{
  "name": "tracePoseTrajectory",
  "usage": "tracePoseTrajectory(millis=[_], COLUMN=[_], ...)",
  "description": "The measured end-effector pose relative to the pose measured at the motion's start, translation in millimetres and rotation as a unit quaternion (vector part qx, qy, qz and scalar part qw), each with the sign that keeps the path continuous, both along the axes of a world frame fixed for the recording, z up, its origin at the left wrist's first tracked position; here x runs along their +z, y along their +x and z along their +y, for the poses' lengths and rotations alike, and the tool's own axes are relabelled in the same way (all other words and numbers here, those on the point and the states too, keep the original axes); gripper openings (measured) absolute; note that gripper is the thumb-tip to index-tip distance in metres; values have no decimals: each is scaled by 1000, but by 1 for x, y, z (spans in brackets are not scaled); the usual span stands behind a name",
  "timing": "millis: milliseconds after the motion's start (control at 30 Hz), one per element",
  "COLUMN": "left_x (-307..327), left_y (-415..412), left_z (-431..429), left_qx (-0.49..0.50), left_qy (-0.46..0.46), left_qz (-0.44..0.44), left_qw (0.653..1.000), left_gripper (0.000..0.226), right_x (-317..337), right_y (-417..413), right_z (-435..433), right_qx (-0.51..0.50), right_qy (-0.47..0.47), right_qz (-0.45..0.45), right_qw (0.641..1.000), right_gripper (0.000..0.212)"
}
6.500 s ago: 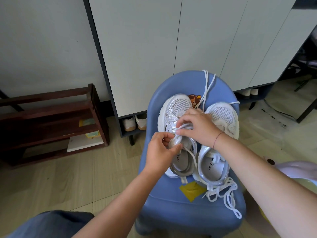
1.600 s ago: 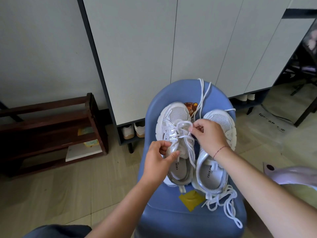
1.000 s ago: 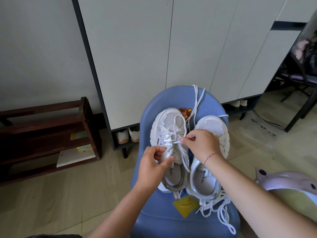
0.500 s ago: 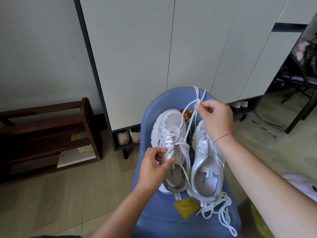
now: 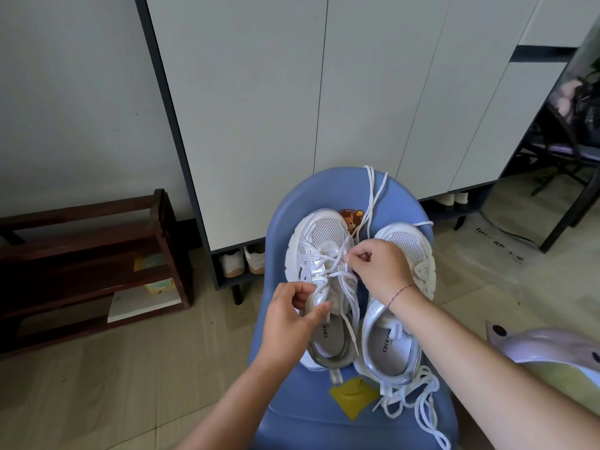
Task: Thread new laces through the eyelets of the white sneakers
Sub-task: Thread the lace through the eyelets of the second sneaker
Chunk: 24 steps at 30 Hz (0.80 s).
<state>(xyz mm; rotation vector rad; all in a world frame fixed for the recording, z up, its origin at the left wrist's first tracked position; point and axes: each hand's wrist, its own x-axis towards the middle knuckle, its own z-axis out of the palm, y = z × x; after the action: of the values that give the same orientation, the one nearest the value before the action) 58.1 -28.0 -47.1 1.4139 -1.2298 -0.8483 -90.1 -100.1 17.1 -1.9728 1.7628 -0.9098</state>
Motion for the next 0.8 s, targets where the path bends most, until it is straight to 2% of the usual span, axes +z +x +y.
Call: tracePoseTrajectory(millis=[100, 200, 267, 367, 433, 500, 600, 700, 800], left_x=[-1, -1, -2, -2, -1, -2, -3, -2, -3], left_y=[0, 1, 0, 0, -1, -1, 0, 0, 1], left_z=[0, 0, 0, -1, -1, -1, -1, -1, -1], left_qx=[-1, -4, -4, -4, -1, -1, -1, 1, 0], left_qy=[0, 0, 2, 0, 3, 4, 4, 5, 8], left_qz=[-1, 3, 3, 2, 2, 3, 0, 1, 4], left_qw=[1000, 1000, 1000, 1000, 1000, 1000, 1000, 1000, 1000], left_gripper=[27, 27, 27, 26, 26, 27, 27, 27, 27], right_x=[16, 37, 44, 32, 20, 10, 7, 8, 6], right_y=[-5, -17, -23, -20, -16, -12, -3, 2, -4], right_z=[-4, -17, -22, -13, -3, 4, 10, 12, 9], right_qx=[0, -51, -79, -57, -17, 22, 24, 12, 1], right_qy=[-7, -43, -41, 18, 63, 82, 85, 71, 51], right_qz=[-144, -275, -300, -236, -152, -40, 90, 134, 47], right_qw=[990, 959, 950, 970, 986, 996, 992, 988, 998], right_gripper=[15, 13, 15, 30, 39, 38, 40, 37, 23])
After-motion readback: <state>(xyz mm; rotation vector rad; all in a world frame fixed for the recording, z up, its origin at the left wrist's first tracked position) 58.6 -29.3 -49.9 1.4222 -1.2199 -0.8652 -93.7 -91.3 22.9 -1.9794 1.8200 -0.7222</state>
